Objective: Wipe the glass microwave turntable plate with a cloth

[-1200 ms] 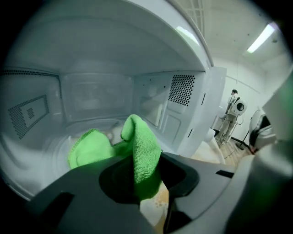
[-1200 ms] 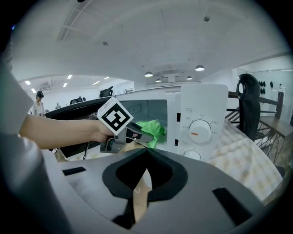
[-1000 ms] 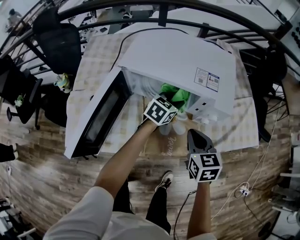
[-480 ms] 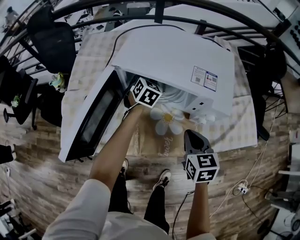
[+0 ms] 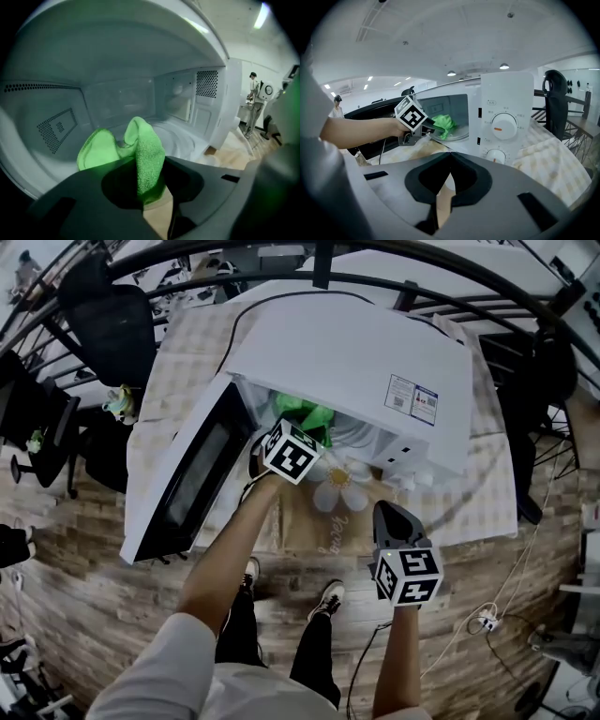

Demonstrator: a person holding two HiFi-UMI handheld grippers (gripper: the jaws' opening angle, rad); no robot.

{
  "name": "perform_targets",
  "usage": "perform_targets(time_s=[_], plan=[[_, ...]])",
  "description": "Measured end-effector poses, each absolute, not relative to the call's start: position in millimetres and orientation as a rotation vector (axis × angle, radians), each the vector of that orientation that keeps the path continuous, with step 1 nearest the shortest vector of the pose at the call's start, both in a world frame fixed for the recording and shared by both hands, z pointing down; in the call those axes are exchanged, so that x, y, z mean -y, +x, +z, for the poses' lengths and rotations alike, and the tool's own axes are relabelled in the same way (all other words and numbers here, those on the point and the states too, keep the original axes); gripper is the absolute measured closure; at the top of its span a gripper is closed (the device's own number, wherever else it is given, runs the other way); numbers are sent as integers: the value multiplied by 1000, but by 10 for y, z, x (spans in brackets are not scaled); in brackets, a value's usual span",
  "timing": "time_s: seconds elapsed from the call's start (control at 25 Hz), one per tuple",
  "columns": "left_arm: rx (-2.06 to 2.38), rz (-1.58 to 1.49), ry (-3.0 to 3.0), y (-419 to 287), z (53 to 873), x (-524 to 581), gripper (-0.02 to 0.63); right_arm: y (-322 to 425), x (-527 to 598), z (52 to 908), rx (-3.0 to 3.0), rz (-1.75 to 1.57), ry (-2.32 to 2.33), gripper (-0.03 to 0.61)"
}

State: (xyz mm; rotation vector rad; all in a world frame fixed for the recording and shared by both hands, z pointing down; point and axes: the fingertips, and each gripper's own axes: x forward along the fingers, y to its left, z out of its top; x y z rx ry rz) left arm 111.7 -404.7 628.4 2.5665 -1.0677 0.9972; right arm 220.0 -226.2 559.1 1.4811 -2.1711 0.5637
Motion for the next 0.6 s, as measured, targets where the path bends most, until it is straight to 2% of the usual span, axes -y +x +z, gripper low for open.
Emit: perform_targets(time_s=[0.44,0.6], plan=[[772,825,2628,2066,6170,3748,485,2106,2234,5557,2175,563,1479,565],[913,777,2648,1853,5995,4023,485,2083,2230,5544,2177,557,1471,565]])
